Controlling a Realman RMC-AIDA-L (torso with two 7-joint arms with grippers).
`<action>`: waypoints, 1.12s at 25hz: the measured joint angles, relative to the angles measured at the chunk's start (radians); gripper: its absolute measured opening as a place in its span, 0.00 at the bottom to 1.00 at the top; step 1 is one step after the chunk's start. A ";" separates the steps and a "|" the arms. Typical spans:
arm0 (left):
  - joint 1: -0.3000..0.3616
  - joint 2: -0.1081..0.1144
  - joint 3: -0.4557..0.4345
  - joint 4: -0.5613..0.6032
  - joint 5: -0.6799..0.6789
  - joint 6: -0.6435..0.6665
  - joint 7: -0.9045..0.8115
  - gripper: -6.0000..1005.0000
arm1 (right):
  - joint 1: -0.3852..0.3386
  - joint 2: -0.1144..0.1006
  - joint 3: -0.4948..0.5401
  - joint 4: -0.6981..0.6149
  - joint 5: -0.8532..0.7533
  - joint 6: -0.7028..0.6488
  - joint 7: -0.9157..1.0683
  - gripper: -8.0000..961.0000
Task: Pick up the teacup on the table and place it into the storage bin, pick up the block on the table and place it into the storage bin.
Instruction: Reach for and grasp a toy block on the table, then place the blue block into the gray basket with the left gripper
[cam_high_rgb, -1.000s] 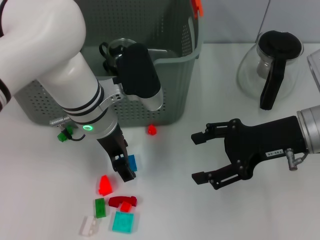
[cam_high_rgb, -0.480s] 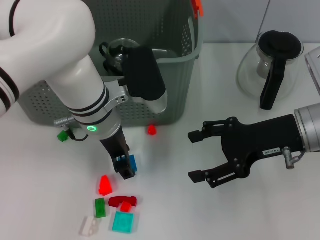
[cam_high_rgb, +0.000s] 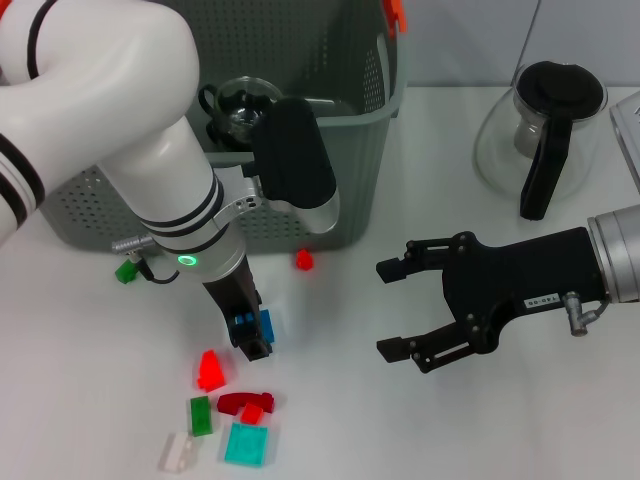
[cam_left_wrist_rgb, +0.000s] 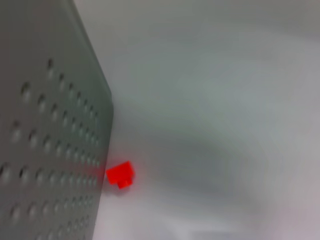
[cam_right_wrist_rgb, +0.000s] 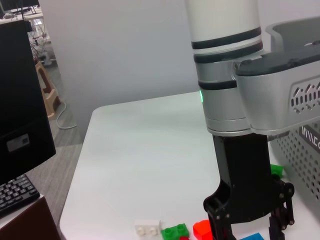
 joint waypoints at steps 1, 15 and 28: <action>0.000 0.000 0.002 0.000 0.000 -0.001 0.000 0.60 | 0.000 0.000 0.000 0.000 0.000 0.001 0.000 0.97; 0.020 -0.001 0.027 0.024 -0.002 0.004 0.004 0.43 | 0.000 0.000 0.005 0.000 0.000 0.002 0.000 0.97; 0.114 0.007 -0.379 0.453 -0.181 0.380 0.017 0.41 | -0.030 -0.011 0.039 -0.005 0.000 -0.010 -0.009 0.97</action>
